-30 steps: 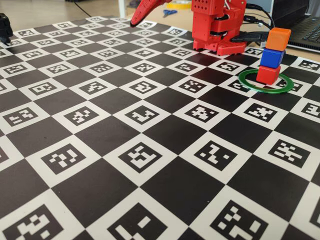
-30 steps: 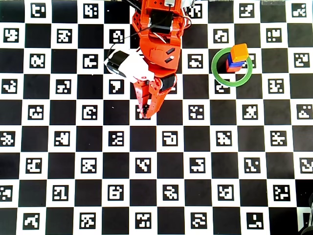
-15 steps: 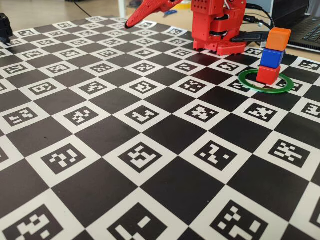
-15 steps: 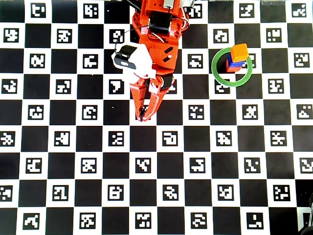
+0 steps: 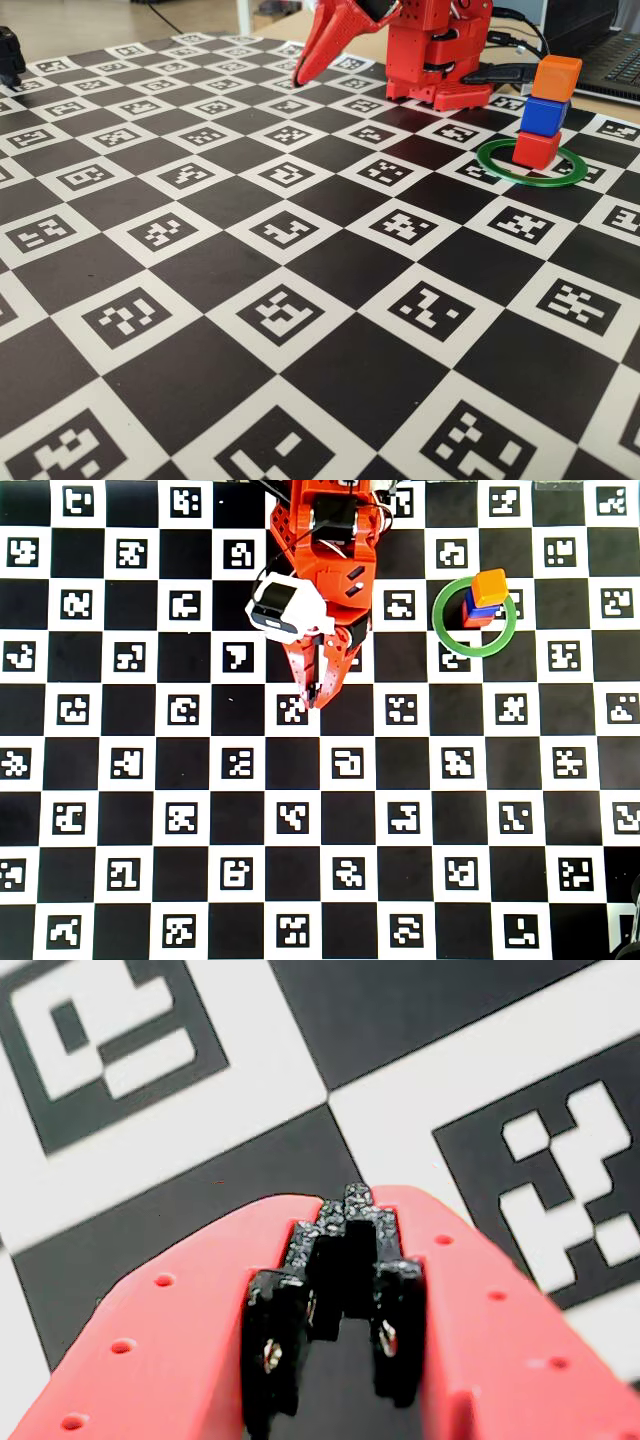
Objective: Grab the red cube then put it in the green circle then put the blue cube on top and finally the orange cube on top
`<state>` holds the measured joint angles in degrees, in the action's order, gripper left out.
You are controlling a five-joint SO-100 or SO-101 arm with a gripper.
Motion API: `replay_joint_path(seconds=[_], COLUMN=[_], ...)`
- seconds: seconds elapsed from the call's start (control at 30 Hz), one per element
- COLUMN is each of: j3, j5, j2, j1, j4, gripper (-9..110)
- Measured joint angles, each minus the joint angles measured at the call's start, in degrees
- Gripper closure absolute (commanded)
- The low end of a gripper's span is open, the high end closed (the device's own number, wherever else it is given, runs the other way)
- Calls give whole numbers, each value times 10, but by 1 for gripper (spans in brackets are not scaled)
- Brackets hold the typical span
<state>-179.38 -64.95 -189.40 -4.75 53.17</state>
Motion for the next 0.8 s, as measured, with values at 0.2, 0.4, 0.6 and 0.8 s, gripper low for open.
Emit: replay_joint_path(seconds=[0.2,0.4,0.6,0.8], j3=[0,0,0,0], j5=[7,-14,-39,-142], j2=[-1,-1,-1,-1], j1=[4,34,47,47], j4=[62,134,158,174], gripper=[107,107,107,107])
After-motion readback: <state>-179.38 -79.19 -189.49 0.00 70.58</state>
